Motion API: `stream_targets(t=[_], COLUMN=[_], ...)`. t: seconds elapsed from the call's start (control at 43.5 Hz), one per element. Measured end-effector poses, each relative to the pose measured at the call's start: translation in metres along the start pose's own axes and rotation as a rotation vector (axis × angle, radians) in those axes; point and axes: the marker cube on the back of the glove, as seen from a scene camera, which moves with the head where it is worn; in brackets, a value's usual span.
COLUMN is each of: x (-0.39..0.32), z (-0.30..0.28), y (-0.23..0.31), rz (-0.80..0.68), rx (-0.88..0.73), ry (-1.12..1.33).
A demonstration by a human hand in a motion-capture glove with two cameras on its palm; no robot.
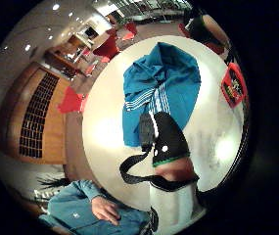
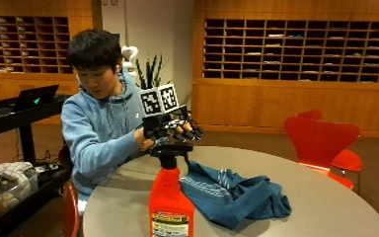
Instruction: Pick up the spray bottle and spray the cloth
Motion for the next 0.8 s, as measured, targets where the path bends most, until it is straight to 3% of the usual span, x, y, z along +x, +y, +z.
stream_targets(t=[0.413,0.804], x=[-0.001,0.007], z=[0.002,-0.001], y=[0.003,0.022], rz=[0.028,0.053], rx=[0.072,0.300], ry=[-0.076,-0.265])
